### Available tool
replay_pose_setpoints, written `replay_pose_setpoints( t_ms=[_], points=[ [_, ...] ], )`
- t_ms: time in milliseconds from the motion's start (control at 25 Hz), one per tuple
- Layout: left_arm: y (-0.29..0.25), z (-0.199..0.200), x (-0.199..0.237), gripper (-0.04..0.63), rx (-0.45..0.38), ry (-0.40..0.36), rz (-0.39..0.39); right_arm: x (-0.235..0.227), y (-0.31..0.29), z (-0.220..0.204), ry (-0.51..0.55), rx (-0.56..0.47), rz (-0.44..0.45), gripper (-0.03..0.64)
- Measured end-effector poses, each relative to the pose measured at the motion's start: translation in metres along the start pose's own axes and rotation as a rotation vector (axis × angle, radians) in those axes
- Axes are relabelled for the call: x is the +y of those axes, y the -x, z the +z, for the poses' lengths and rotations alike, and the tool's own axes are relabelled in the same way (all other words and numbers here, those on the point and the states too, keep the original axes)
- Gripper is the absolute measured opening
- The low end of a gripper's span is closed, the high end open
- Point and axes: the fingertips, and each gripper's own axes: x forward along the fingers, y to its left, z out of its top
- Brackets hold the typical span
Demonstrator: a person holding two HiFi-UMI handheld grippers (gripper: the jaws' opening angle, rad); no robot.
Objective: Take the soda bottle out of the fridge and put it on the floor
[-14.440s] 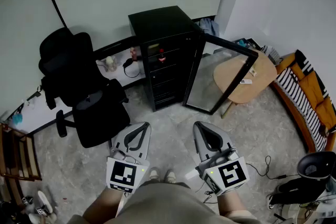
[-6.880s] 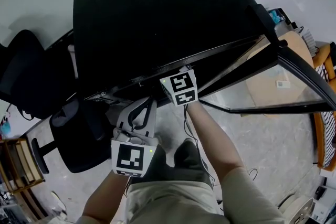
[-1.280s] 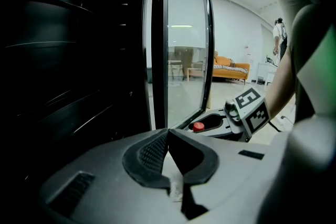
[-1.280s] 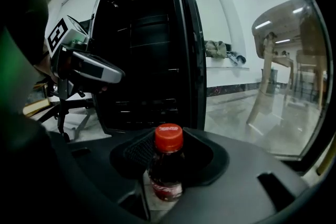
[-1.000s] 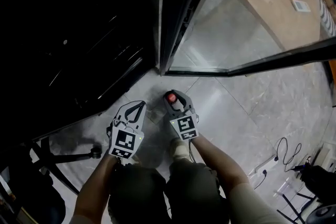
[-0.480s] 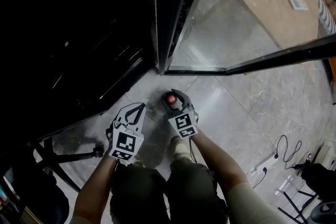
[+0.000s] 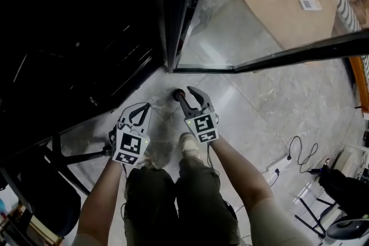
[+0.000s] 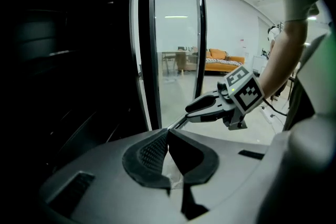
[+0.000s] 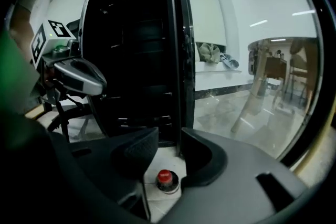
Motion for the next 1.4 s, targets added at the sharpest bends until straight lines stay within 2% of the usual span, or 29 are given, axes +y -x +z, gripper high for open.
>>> replay_pose_setpoints(
  t_ms=[160, 360, 560, 760, 920, 1120, 1400],
  points=[
    [0.047, 0.048, -0.002, 0.005, -0.009, 0.012, 0.005, 0.005, 0.052, 0.056, 0.006, 0.014, 0.013, 0.110],
    [0.110, 0.116, -0.004, 0.005, -0.017, 0.024, 0.012, 0.005, 0.121, 0.152, 0.007, -0.016, 0.008, 0.091],
    [0.181, 0.189, 0.000, 0.005, -0.056, 0.035, 0.036, 0.002, 0.184, 0.249, -0.016, -0.050, -0.031, 0.057],
    [0.238, 0.248, 0.012, 0.005, -0.082, 0.023, 0.066, 0.006, 0.224, 0.326, -0.051, -0.078, -0.055, 0.038],
    [0.284, 0.297, 0.014, 0.005, -0.106, 0.035, 0.075, 0.021, 0.259, 0.388, -0.062, -0.094, -0.008, 0.014],
    [0.343, 0.352, 0.007, 0.005, -0.155, 0.082, 0.059, 0.055, 0.303, 0.464, -0.002, -0.137, 0.050, 0.012],
    [0.416, 0.421, 0.007, 0.005, -0.232, 0.016, 0.070, 0.092, 0.356, 0.555, 0.032, -0.219, 0.082, 0.006]
  ],
)
